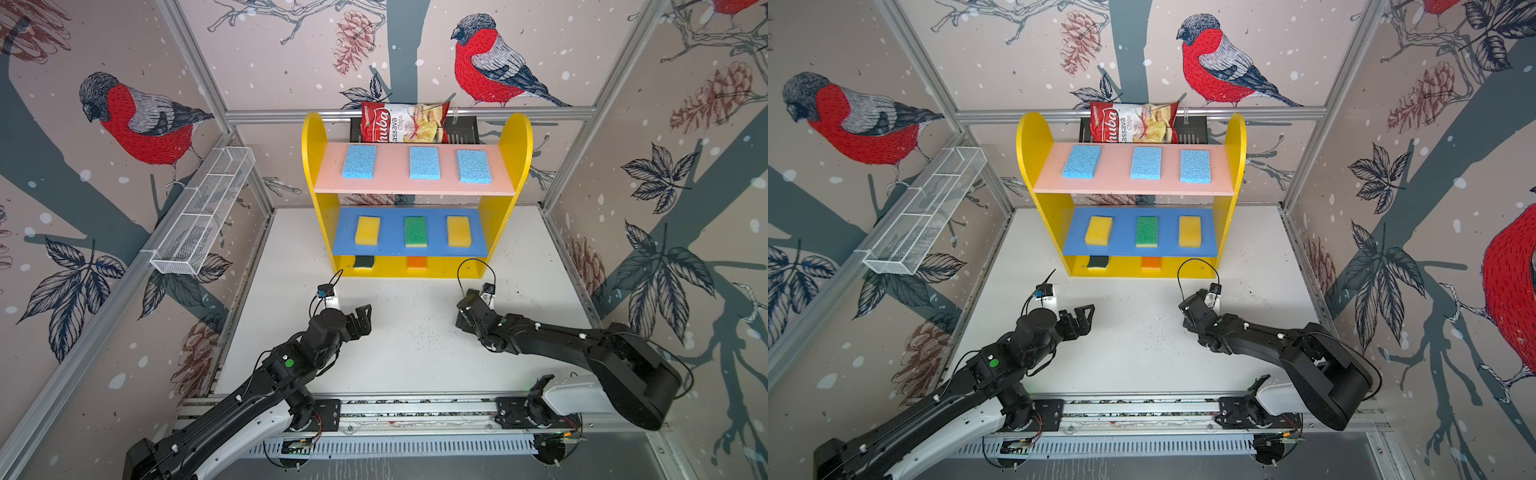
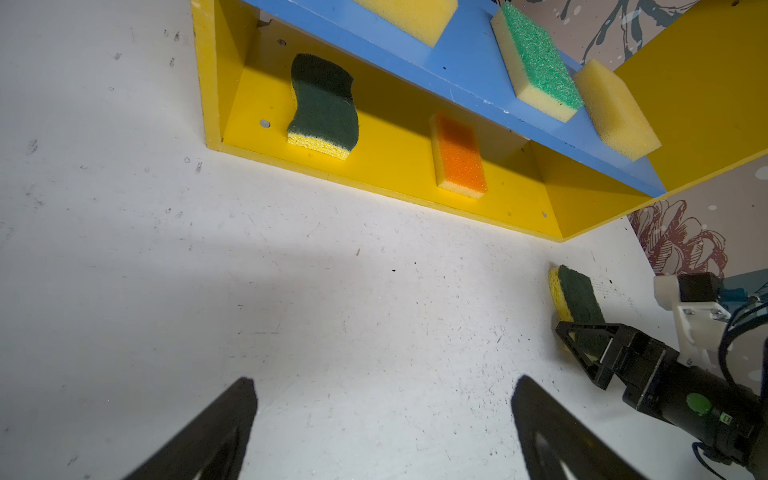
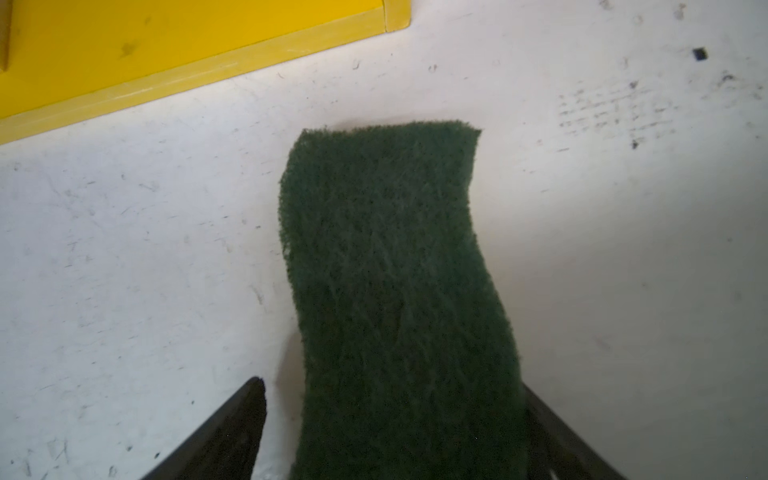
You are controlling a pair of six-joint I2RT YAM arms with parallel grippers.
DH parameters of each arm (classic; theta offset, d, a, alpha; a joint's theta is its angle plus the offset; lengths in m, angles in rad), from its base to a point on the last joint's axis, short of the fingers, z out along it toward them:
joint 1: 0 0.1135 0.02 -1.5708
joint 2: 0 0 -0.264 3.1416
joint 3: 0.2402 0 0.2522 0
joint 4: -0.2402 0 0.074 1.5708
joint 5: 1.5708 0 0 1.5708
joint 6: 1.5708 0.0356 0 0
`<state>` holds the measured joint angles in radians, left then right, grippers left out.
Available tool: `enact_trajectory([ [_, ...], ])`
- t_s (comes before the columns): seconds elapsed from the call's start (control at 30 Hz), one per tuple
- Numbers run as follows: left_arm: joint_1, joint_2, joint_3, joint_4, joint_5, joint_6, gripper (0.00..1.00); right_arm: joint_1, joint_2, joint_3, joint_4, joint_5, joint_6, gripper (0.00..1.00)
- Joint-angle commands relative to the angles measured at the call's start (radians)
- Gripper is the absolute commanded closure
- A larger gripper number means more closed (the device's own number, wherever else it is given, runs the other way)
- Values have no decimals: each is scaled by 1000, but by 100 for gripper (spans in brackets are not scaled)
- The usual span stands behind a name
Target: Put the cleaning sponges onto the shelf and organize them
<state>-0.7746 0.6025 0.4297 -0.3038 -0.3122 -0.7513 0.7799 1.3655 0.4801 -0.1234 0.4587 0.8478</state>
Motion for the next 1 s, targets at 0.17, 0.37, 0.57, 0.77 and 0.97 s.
enact_trajectory([
  [0.17, 1, -18, -18, -22, -7, 0, 4, -19, 17, -3, -63, 37, 75, 10],
  [0.37, 0, -12, -39, 7, 4, -6, 4, -15, 46, 2, -34, 59, 53, 12],
  [0.57, -1, -9, -37, 5, 8, -14, 4, 33, 71, -9, -26, 90, 68, 14],
  [0.77, 1, -26, -46, -1, 19, -30, 5, 85, 46, -67, 45, 100, 69, 14],
  [0.97, -1, -59, -88, -4, 27, -51, 5, 98, 13, -121, 97, 126, 64, 15],
])
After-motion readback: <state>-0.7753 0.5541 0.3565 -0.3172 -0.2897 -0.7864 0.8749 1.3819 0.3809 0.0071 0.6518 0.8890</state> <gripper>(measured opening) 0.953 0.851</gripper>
